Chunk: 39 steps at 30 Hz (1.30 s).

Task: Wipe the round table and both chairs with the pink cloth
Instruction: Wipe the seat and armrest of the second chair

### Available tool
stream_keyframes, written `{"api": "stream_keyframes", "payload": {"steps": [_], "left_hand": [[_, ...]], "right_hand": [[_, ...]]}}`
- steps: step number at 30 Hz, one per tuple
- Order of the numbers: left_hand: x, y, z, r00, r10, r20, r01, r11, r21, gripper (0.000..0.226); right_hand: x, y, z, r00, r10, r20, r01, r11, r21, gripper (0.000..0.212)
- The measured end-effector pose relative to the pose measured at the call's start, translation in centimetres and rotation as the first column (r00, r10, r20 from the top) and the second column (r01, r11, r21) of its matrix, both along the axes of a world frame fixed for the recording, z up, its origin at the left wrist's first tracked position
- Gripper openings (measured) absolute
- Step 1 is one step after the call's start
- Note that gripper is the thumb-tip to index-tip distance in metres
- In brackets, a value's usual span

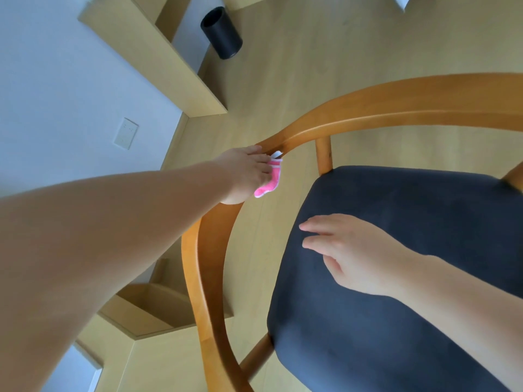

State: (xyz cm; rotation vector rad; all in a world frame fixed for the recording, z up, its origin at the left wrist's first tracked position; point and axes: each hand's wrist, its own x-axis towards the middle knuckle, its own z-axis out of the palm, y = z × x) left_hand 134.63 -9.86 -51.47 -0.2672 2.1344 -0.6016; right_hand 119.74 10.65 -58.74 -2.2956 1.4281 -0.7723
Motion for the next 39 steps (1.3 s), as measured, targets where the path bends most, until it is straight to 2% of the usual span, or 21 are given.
{"api": "stream_keyframes", "payload": {"steps": [7, 12, 21, 25, 28, 33, 36, 39], "left_hand": [[-3.7, -0.8, -1.1, 1.000, -0.017, -0.012, 0.016, 0.999, -0.052, 0.060], [-1.2, 0.1, -1.3, 0.999, -0.030, 0.028, 0.031, 0.999, -0.016, 0.058], [7.7, 6.4, -0.5, 0.973, 0.188, 0.131, -0.211, 0.959, 0.190, 0.041], [11.0, 10.5, -0.5, 0.918, 0.341, 0.202, -0.390, 0.870, 0.301, 0.047], [12.5, 14.2, -1.1, 0.868, 0.393, 0.303, -0.489, 0.784, 0.383, 0.050], [13.4, 17.8, -0.8, 0.814, 0.491, 0.311, -0.580, 0.659, 0.479, 0.060], [13.3, 18.5, 0.9, 0.732, 0.638, 0.239, -0.654, 0.557, 0.512, 0.064], [13.3, 17.7, 4.0, 0.596, 0.802, 0.034, -0.645, 0.453, 0.616, 0.049]], "right_hand": [[-0.6, 0.3, -0.5, 1.000, -0.021, 0.016, 0.021, 1.000, -0.011, 0.027], [0.0, 0.8, -0.8, 1.000, 0.000, 0.029, 0.000, 1.000, 0.008, 0.027], [2.5, 0.6, 0.8, 0.998, 0.066, 0.002, -0.066, 0.996, 0.058, 0.019], [4.1, 0.4, 1.4, 0.992, 0.125, -0.011, -0.123, 0.988, 0.096, 0.023], [5.8, 0.3, 2.1, 0.982, 0.187, -0.022, -0.184, 0.979, 0.091, 0.022], [8.3, 0.2, 3.9, 0.962, 0.268, -0.058, -0.260, 0.959, 0.115, 0.024], [9.0, 0.7, 6.0, 0.949, 0.304, -0.084, -0.292, 0.947, 0.134, 0.024], [8.5, 1.2, 9.0, 0.949, 0.302, -0.095, -0.283, 0.943, 0.174, 0.029]]}}
